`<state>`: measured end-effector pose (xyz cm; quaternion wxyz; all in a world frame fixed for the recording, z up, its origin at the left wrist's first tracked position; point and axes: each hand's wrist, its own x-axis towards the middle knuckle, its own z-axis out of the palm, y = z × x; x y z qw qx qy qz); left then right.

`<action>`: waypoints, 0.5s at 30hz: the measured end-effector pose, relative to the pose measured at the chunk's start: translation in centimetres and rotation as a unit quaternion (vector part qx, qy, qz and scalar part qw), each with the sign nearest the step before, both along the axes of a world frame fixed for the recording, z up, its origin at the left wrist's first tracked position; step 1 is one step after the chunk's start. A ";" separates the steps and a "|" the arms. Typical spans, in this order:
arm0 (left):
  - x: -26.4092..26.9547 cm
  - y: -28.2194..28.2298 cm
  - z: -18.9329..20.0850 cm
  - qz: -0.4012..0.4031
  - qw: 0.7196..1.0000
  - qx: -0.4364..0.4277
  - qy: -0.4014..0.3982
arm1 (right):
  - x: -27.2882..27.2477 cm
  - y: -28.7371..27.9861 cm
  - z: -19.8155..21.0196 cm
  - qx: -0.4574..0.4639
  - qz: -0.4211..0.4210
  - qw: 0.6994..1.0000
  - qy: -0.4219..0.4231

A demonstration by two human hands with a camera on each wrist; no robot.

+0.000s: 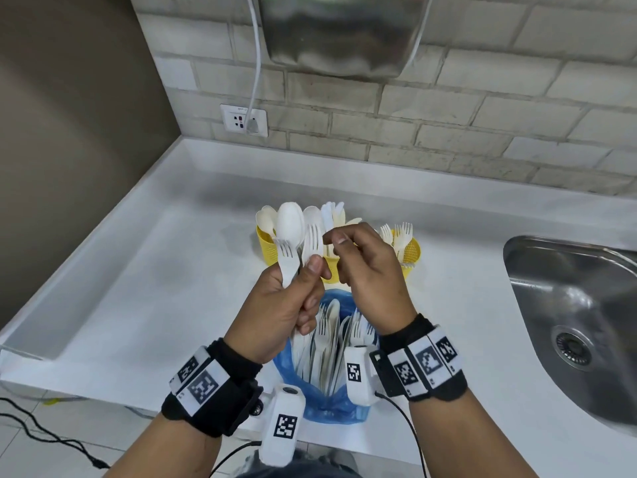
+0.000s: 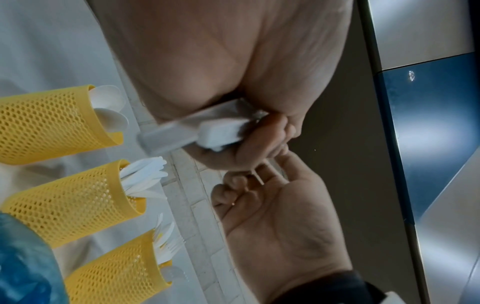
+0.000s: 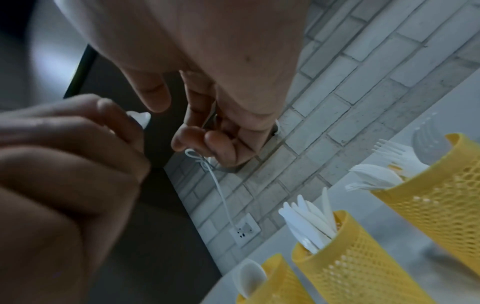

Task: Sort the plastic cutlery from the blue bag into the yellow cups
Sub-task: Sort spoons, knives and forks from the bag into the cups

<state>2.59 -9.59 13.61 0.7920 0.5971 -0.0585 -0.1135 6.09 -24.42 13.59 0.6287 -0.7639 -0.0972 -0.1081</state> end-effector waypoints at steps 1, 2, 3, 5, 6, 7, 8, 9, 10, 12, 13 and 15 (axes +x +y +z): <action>-0.1 0.0 0.0 -0.006 1.000 0.009 -0.004 | -0.4 -0.1 0.6 0.019 0.017 1.000 0.000; -0.1 -0.1 -0.2 -0.009 1.000 0.021 -0.010 | -0.7 -0.3 1.2 0.039 0.028 0.999 0.000; -0.1 -0.2 -0.2 -0.010 0.999 0.036 -0.019 | -0.9 -0.5 1.6 0.056 0.034 0.998 -0.003; -0.2 -0.4 -0.2 0.000 0.995 0.078 -0.055 | -1.2 -0.9 2.3 0.070 0.039 0.997 -0.016; -0.2 -0.4 -0.2 0.011 0.991 0.108 -0.078 | -1.2 -1.1 2.5 0.070 0.043 0.996 -0.024; -0.1 -0.4 -0.2 0.023 0.984 0.140 -0.105 | -1.3 -1.4 2.7 0.068 0.048 0.996 -0.031; -0.1 -0.3 -0.3 0.034 0.977 0.169 -0.128 | -1.4 -1.6 2.9 0.066 0.055 0.996 -0.034; -0.1 -0.1 -0.4 0.043 0.971 0.187 -0.144 | -1.5 -1.8 3.0 0.065 0.062 0.995 -0.036; 0.0 0.0 -0.4 0.048 0.967 0.195 -0.155 | -1.6 -2.0 3.1 0.063 0.068 0.995 -0.037; 0.0 0.0 -0.1 0.048 0.963 0.206 -0.169 | -1.7 -2.3 3.3 0.051 0.073 0.995 -0.046; -0.1 0.0 0.0 0.045 0.961 0.211 -0.172 | -1.7 -2.4 3.3 0.044 0.073 0.995 -0.052; -0.2 -0.1 0.1 0.039 0.960 0.215 -0.175 | -1.8 -2.4 3.5 0.045 0.070 0.995 -0.062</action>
